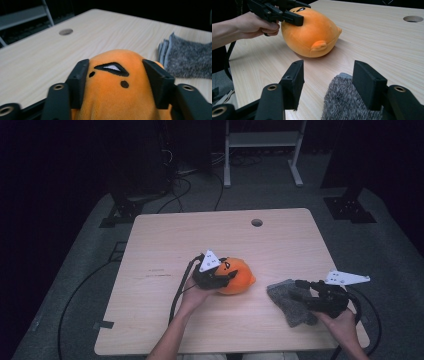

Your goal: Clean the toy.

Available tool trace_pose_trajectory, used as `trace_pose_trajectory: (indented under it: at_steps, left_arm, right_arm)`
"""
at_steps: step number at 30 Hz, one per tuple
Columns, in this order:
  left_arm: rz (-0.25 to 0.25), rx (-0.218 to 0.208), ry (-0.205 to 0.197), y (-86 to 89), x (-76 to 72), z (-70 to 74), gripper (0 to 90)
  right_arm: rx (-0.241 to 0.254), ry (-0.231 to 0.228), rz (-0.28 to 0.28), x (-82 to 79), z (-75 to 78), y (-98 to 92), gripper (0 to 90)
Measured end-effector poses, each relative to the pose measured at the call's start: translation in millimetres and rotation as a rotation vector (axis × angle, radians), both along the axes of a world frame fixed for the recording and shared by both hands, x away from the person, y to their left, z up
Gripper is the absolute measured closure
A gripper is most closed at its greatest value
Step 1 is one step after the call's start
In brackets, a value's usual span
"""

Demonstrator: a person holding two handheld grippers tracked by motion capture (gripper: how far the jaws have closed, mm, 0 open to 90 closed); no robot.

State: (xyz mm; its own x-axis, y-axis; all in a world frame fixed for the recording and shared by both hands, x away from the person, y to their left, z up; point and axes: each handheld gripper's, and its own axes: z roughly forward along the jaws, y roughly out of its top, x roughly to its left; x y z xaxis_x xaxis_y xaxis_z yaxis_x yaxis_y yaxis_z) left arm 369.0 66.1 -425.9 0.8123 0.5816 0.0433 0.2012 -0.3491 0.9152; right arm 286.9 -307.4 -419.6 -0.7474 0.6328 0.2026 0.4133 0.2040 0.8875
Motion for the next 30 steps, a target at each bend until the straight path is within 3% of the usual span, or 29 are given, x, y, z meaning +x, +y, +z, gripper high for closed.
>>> trace_pose_trajectory:
  at_steps: [4, 7, 30]
  left_arm:
    - [0.009, -0.014, 0.023, 3.2, -0.1, 2.5, 22.8]
    - [0.017, -0.017, 0.016, 7.1, -3.0, 6.4, 18.9]
    - [0.035, -0.028, 0.028, 39.4, -26.4, 12.7, 12.7]
  right_arm:
    - [-0.002, 0.005, -0.002, 1.0, -0.8, 0.3, 40.2]
    - [-0.007, 0.006, -0.001, 0.9, -1.0, 1.3, 40.0]
    - [-0.018, 0.006, -0.008, 0.4, -2.2, 2.5, 38.3]
